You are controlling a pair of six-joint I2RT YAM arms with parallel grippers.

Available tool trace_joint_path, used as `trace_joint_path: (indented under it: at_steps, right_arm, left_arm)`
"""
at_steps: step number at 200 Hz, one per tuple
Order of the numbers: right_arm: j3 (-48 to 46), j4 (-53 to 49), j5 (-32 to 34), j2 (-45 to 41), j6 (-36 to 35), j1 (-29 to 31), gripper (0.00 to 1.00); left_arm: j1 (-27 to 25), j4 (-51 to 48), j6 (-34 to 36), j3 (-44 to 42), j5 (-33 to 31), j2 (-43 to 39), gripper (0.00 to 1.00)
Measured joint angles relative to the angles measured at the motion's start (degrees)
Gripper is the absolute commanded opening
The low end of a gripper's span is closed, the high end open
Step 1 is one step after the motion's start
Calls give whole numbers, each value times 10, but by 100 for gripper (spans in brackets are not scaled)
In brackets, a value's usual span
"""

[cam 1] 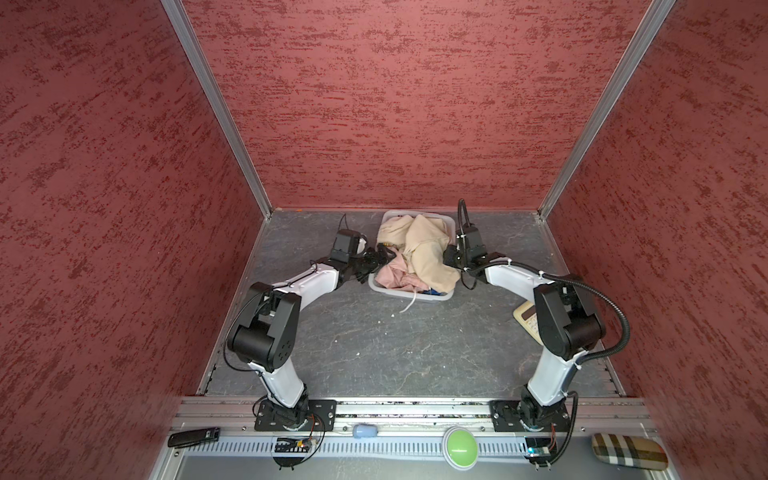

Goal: Fold and stack the shorts
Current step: 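Reach both grippers toward the beige shorts in the white basket, then grasp the beige shorts with the right gripper and lift from the basket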

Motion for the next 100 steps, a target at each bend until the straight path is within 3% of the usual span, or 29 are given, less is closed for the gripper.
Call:
trace_joint_path:
  at_steps: [30,64,100]
  right_arm:
    - [-3,-77,69,-55,-42,-35,99]
    - [10,-161,143,-158,-74,-29,99]
    - [62,-204,213,-246,-81,33,99]
  left_arm:
    - [-77,16,-25,78,2,60,99]
    - [-110,21,-28,120,14,80,99]
    - [-47,-10,-23,80,7,6,99]
